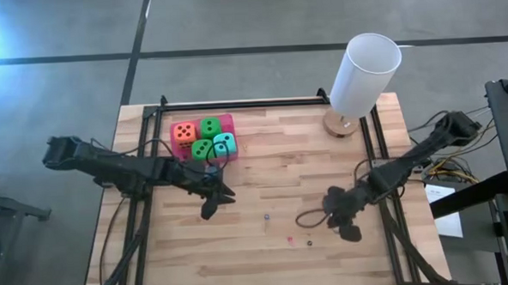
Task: Pick & Place Dice
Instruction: Put the small blue dice into the red bin
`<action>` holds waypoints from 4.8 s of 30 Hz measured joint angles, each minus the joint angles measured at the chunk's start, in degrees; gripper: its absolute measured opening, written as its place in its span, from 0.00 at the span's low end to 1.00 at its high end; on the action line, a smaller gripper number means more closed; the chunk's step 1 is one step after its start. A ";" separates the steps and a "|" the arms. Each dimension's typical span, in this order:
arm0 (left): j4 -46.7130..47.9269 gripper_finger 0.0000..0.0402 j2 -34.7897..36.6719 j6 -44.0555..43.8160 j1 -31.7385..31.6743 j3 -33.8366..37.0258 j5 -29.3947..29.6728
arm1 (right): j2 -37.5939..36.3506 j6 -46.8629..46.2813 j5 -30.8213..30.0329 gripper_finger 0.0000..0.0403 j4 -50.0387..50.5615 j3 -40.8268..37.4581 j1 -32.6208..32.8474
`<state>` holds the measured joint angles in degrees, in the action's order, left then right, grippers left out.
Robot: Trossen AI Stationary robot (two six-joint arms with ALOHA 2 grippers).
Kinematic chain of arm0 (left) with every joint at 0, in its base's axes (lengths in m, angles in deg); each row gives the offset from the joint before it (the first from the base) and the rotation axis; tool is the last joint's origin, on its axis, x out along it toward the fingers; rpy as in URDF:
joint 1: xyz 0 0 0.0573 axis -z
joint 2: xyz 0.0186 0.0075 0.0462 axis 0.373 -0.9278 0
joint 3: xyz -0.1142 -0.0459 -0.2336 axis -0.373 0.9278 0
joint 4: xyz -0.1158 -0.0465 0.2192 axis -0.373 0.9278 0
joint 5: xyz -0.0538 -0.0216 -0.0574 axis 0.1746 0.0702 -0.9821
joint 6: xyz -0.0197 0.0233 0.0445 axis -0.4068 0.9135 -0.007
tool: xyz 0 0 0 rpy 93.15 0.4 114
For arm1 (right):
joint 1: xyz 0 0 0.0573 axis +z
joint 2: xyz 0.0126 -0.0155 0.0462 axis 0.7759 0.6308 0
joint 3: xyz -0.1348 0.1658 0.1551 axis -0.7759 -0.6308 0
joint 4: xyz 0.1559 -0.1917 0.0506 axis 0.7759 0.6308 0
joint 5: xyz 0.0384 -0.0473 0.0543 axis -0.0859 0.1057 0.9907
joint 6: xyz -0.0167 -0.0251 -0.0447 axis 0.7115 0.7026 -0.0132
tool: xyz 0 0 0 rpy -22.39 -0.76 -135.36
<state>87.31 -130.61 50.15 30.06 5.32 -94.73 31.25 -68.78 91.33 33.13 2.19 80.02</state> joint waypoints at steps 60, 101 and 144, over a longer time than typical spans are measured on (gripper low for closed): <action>0.89 0.32 0.09 3.23 -0.04 0.00 -1.77 | 38.44 28.29 10.13 0.13 -27.85 13.33 -23.70; -3.98 0.31 0.07 3.57 0.00 0.00 -0.14 | 1.12 18.77 -4.16 0.13 4.12 12.64 -14.61; -4.43 0.31 -22.51 12.37 2.26 -9.31 3.90 | -7.91 5.47 -4.06 0.13 11.41 8.37 -6.60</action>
<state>82.89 -153.12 62.52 32.32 -3.99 -90.83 23.34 -63.30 87.26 44.53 10.56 73.42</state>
